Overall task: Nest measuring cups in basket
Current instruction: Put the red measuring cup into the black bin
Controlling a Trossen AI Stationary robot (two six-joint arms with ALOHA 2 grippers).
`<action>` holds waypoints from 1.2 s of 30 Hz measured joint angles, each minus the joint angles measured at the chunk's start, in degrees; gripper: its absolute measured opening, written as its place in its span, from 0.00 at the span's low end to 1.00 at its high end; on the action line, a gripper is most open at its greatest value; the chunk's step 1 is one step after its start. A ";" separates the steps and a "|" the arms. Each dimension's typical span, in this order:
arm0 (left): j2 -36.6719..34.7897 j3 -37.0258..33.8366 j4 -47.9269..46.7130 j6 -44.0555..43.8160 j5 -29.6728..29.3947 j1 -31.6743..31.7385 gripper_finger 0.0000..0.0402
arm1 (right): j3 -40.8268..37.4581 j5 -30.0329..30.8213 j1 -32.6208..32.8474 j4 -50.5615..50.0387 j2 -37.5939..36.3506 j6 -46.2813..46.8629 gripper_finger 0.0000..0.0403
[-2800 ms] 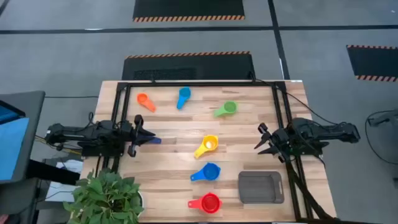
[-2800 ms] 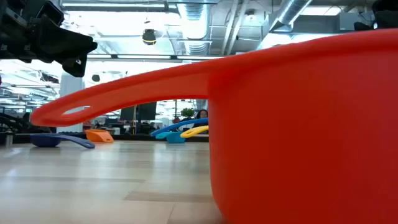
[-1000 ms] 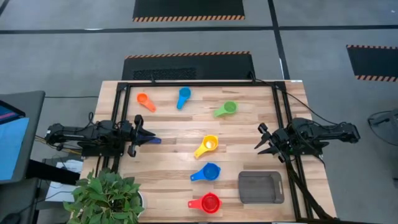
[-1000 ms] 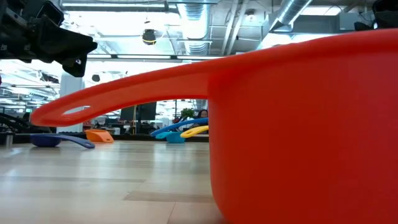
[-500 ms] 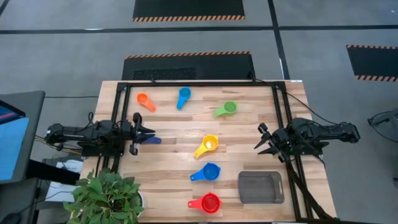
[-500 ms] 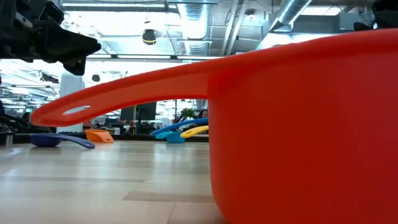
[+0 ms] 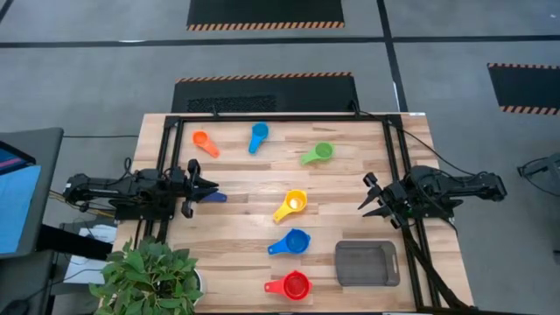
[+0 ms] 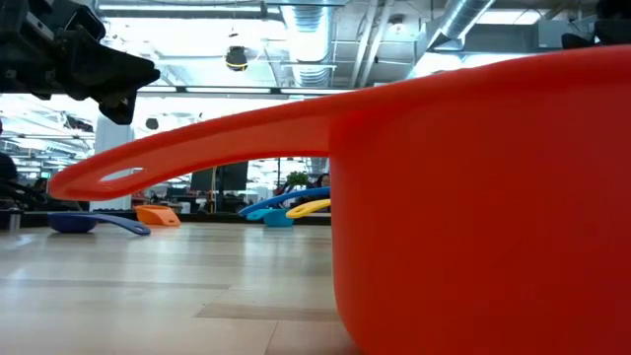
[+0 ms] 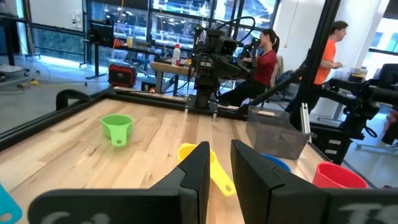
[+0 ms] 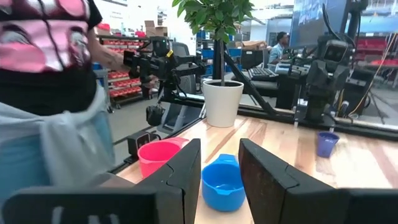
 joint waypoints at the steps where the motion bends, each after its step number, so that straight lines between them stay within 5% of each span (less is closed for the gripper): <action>1: 0.00 0.00 0.02 0.00 -0.26 0.00 0.14 | 0.00 0.01 0.00 0.09 0.00 0.01 0.33; 8: 0.00 0.00 0.70 -4.89 -4.76 0.02 0.14 | 0.00 0.04 0.00 0.53 0.00 0.53 0.35; 16: 0.01 0.00 1.51 -11.24 -10.25 0.02 0.14 | 0.00 7.29 0.09 0.76 0.02 26.32 0.33; 30: 0.02 0.01 2.62 -18.65 -12.17 0.02 0.14 | 0.00 31.07 0.11 12.38 0.02 33.50 0.32; 36: 0.11 0.02 1.53 -21.66 -11.97 0.02 0.14 | 0.00 32.76 0.12 5.68 0.04 33.51 0.30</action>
